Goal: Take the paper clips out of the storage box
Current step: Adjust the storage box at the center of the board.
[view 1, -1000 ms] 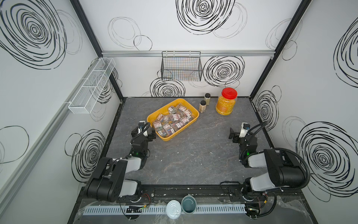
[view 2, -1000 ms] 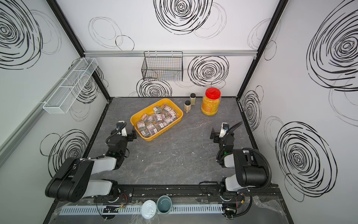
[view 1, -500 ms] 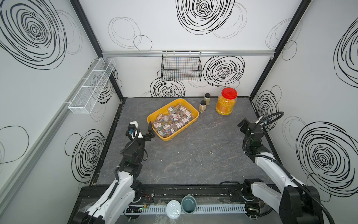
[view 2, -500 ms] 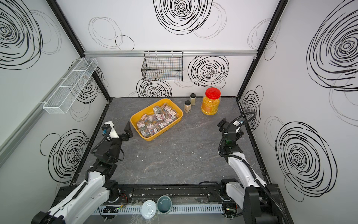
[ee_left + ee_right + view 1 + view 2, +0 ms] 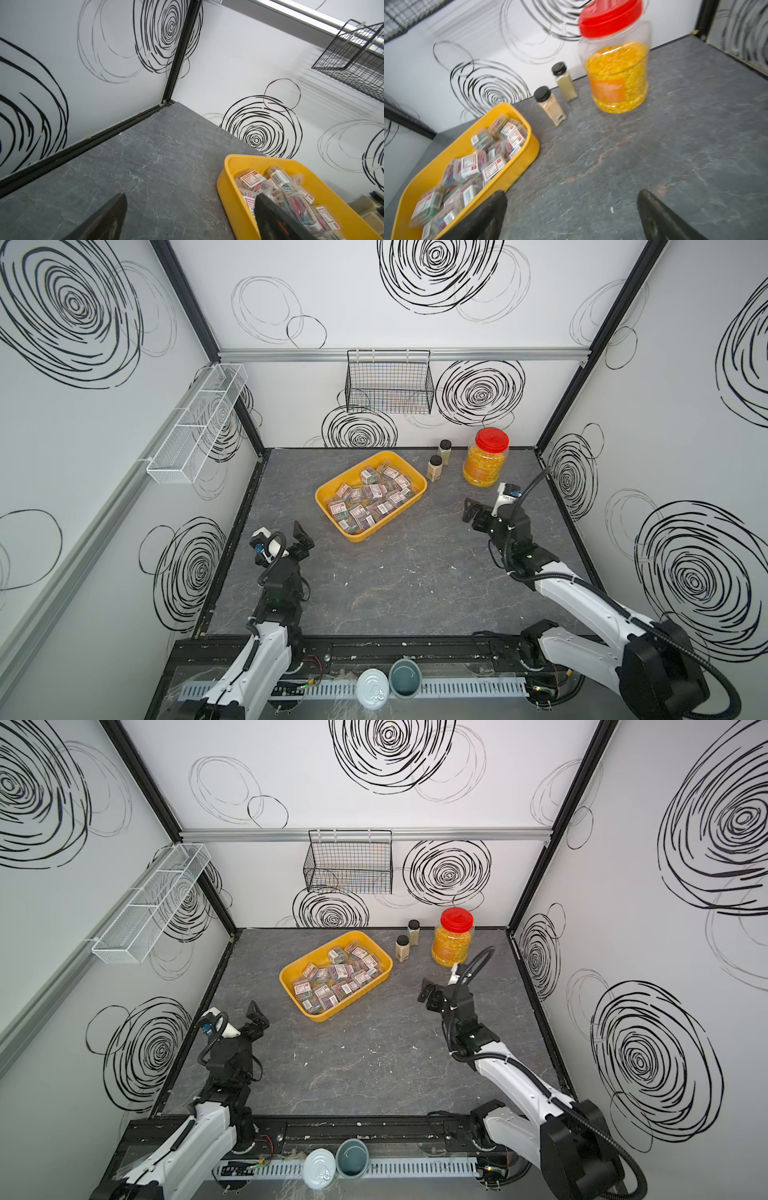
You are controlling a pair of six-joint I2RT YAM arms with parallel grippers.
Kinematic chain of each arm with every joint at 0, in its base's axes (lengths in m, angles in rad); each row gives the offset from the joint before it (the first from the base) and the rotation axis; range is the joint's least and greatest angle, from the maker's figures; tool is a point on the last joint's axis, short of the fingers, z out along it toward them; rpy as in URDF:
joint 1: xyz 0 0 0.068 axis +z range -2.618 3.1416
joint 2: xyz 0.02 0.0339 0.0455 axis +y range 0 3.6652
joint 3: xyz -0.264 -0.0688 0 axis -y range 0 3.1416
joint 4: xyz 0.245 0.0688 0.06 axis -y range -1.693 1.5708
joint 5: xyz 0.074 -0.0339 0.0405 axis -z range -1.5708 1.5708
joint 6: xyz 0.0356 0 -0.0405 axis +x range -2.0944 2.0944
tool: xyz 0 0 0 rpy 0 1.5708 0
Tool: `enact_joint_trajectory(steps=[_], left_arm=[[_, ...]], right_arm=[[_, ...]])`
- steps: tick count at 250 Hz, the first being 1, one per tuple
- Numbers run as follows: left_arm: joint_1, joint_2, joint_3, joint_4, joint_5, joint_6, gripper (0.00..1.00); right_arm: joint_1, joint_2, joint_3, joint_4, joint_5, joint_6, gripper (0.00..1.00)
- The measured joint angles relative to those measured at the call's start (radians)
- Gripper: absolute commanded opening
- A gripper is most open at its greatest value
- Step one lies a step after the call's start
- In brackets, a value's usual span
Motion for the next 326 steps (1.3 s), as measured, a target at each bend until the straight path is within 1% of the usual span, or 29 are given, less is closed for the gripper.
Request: enact_joint_trajectory(steps=[29, 65, 92, 106, 135, 173, 207, 228, 247, 315, 326], left_arm=[[0.001, -0.041, 0.000, -0.003, 0.000, -0.016, 0.99], [0.001, -0.068, 0.000, 0.009, 0.012, -0.020, 0.99], [0.001, -0.025, 0.000, 0.013, 0.037, -0.019, 0.99], [0.000, 0.012, 0.003, 0.018, 0.051, -0.017, 1.00], [-0.014, 0.101, 0.038, 0.023, 0.077, -0.002, 0.98], [-0.064, 0.183, 0.103, 0.034, 0.088, 0.032, 0.97], [-0.115, 0.206, 0.130, 0.037, 0.077, 0.067, 0.97], [-0.135, 0.207, 0.131, 0.036, 0.067, 0.083, 0.97], [-0.143, 0.214, 0.133, 0.034, 0.057, 0.092, 0.97], [-0.149, 0.228, 0.149, 0.033, 0.037, 0.106, 0.97], [-0.150, 0.228, 0.149, 0.032, 0.036, 0.106, 0.97]], right_arm=[[0.106, 0.190, 0.139, -0.005, 0.043, 0.026, 0.95], [0.165, 0.430, 0.350, -0.055, 0.066, 0.074, 0.86], [0.179, 0.574, 0.472, -0.088, 0.046, 0.107, 0.84], [0.179, 0.628, 0.513, -0.104, 0.029, 0.119, 0.82], [0.179, 0.731, 0.586, -0.139, -0.005, 0.140, 0.80], [0.181, 0.821, 0.669, -0.184, -0.049, 0.150, 0.75], [0.188, 0.870, 0.738, -0.211, -0.059, 0.156, 0.72], [0.192, 0.877, 0.748, -0.216, -0.056, 0.166, 0.64], [0.193, 0.880, 0.748, -0.225, -0.052, 0.184, 0.60], [0.195, 0.900, 0.750, -0.238, -0.048, 0.244, 0.54], [0.195, 0.901, 0.753, -0.238, -0.047, 0.251, 0.52]])
